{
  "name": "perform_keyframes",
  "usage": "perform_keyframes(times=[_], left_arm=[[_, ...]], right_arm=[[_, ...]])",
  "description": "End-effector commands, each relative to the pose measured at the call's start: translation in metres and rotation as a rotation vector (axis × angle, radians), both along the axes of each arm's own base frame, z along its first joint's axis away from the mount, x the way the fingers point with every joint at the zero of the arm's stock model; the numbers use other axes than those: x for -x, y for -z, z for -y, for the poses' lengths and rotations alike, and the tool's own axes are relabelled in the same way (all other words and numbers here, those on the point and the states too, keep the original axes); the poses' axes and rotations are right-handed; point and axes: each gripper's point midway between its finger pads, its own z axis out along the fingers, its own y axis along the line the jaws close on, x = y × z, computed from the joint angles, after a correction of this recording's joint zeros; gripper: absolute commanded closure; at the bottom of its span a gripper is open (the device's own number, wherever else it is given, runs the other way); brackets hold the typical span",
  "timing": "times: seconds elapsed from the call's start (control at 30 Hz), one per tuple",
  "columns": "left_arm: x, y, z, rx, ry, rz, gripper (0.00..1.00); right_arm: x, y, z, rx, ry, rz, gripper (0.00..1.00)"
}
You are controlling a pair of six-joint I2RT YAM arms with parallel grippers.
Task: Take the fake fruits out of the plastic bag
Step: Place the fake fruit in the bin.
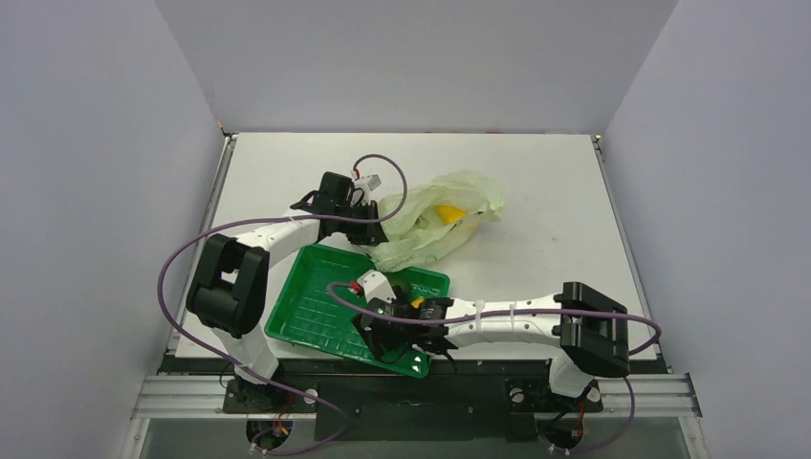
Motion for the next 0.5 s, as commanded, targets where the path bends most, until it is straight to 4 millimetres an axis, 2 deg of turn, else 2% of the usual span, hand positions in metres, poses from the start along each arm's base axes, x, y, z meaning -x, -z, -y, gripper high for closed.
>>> perform_keyframes(times=[0.0,0.1,0.23,0.47], left_arm=[[-0.013,-0.019,0.002,0.019,0.007,0.061,1.0],[-0.013,-0.019,0.002,0.019,0.007,0.06,1.0],[-0.013,-0.022,0.003,0.02,0.007,0.07,1.0],[-0.013,-0.028,0.003,0.029,0.011,0.081,1.0]], right_arm=[[-0.012,-0.009,-0.004,0.017,0.035,0.065,0.54],[-0.012,-0.004,-0.003,0.034,0.034,0.061,0.43],[-0.011,-0.008,-0.004,0.022,0.024,0.067,0.25],[-0.009,-0.03,-0.008,-0.041,-0.007,0.08,0.15]])
